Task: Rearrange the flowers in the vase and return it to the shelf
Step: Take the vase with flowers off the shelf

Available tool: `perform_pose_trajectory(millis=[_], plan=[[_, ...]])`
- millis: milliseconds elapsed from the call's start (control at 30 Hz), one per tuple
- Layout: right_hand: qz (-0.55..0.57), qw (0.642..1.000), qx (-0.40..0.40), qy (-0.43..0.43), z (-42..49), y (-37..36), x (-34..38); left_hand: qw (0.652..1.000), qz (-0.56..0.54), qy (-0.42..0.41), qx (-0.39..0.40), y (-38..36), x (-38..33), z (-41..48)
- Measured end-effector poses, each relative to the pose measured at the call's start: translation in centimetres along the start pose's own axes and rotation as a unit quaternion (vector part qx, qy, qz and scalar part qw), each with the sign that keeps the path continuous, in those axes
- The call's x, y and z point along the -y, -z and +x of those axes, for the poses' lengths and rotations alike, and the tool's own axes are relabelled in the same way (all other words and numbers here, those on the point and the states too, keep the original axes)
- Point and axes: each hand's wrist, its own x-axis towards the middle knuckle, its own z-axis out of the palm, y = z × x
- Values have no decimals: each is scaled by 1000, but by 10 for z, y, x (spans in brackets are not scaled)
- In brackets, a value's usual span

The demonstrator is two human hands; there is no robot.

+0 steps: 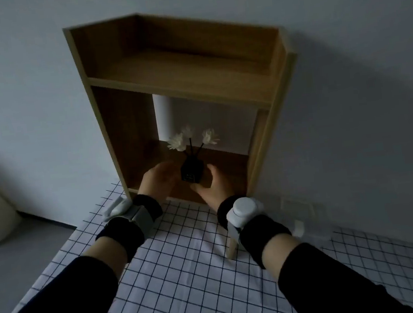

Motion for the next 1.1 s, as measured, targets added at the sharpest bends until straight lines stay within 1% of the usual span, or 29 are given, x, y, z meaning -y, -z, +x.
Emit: perform_pose_trajectory(millis=[167,233,333,500,600,667,733,800,867,900,933,967,1100], plan=[[41,998,-48,-31,18,-5,0,999,28,-17,22,-5,-2,15],[42,997,-57,-29,22,-9,-2,999,39,-19,31,-7,1,17],[34,996,-76,-15,26,-13,-6,999,36,-27,24,-10,4,19],[50,996,-68,-22,21,-11,-6,999,9,-44,20,-9,0,8],[51,997,-59,-11,10,-9,-8,998,-7,-63,6,-7,-1,-6],[64,997,-44,8,-2,-8,-10,996,-17,-83,-2,-2,0,-20],[68,997,-26,1,-9,-5,-13,995,-19,-96,-2,3,-1,-29],[76,997,-18,25,-22,-4,-18,995,-27,-97,11,7,-2,-40],[76,995,-17,59,-46,-3,-20,996,-46,-72,21,14,0,-60],[80,994,-12,77,-43,-3,-23,996,-49,-63,42,16,0,-61],[78,996,-21,38,-99,5,-64,991,-27,-45,119,-16,-2,-109],[92,995,-20,35,-115,9,-75,988,-36,-28,145,-23,-8,-124],[66,997,-4,49,-131,21,-97,984,-73,19,161,-41,-7,-139]])
